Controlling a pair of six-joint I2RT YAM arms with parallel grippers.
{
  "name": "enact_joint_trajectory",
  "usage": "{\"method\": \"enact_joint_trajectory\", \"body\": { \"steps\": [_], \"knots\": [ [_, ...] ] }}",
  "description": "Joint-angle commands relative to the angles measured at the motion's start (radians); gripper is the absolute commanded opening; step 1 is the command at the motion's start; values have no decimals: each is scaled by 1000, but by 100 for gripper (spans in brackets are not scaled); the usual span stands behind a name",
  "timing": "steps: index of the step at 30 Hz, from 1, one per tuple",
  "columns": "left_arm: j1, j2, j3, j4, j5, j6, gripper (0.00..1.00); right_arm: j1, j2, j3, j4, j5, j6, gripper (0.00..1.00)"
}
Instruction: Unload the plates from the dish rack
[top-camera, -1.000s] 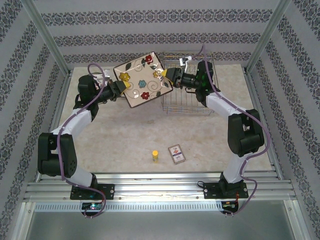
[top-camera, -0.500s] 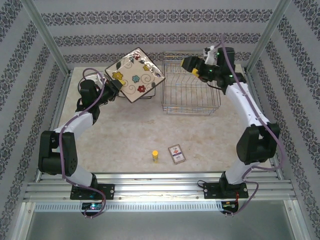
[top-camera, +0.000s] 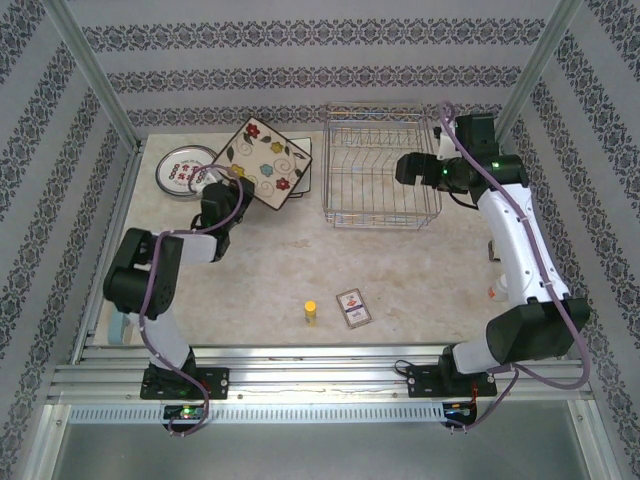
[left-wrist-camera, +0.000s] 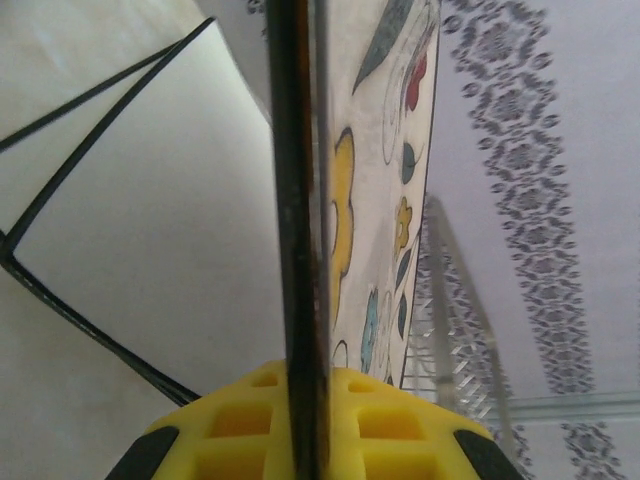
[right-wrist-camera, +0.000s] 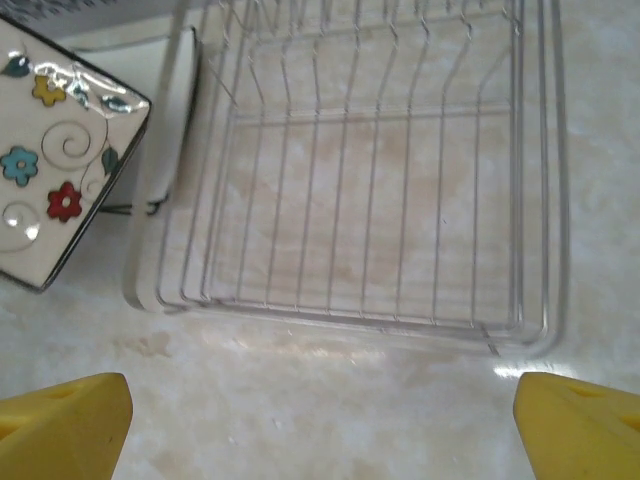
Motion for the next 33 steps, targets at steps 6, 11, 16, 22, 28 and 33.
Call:
{"method": "enact_joint_trajectory", "body": {
  "steps": [6, 11, 16, 22, 28, 33],
  "knots": [
    [-86, 100, 125, 500, -248, -20, 0, 3, -65, -69, -54, 50, -43, 98],
    [-94, 157, 116, 574, -308, -59, 0, 3, -61, -79, -56, 43, -47, 98],
    [-105, 164, 111, 574, -351, -56, 0, 3, -47, -79, -58, 41, -52, 98],
    [-131, 184, 123, 552, -444, -107, 0, 5, -29, -60, -59, 39, -53, 98],
    [-171, 197, 156, 489, -547, -151, 0, 14, -24, -54, -59, 42, -50, 98],
    [-192, 226, 199, 436, -577, -220, 0, 12, -31, -77, -53, 42, -56, 98]
  ]
}}
